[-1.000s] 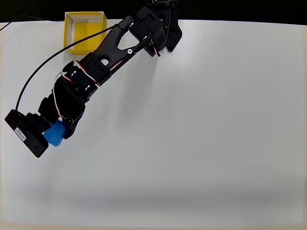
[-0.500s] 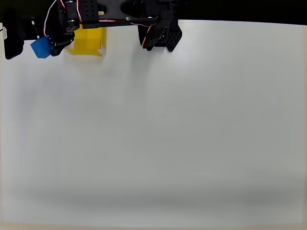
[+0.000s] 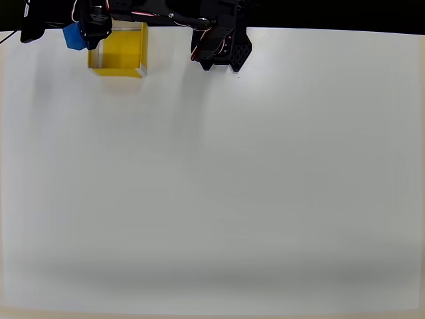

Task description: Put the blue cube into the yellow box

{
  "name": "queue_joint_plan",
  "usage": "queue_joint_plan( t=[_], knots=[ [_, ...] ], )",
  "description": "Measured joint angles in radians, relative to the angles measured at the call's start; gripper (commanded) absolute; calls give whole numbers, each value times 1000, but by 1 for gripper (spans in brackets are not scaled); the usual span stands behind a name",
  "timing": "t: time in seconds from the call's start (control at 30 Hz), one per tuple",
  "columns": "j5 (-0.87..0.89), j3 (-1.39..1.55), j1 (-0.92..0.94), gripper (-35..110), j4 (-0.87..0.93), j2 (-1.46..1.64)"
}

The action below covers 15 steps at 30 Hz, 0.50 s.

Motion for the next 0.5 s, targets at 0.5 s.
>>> queue_joint_plan(
  t=[0.5],
  knots=[
    [12, 94, 9, 19, 92, 126]
  ],
)
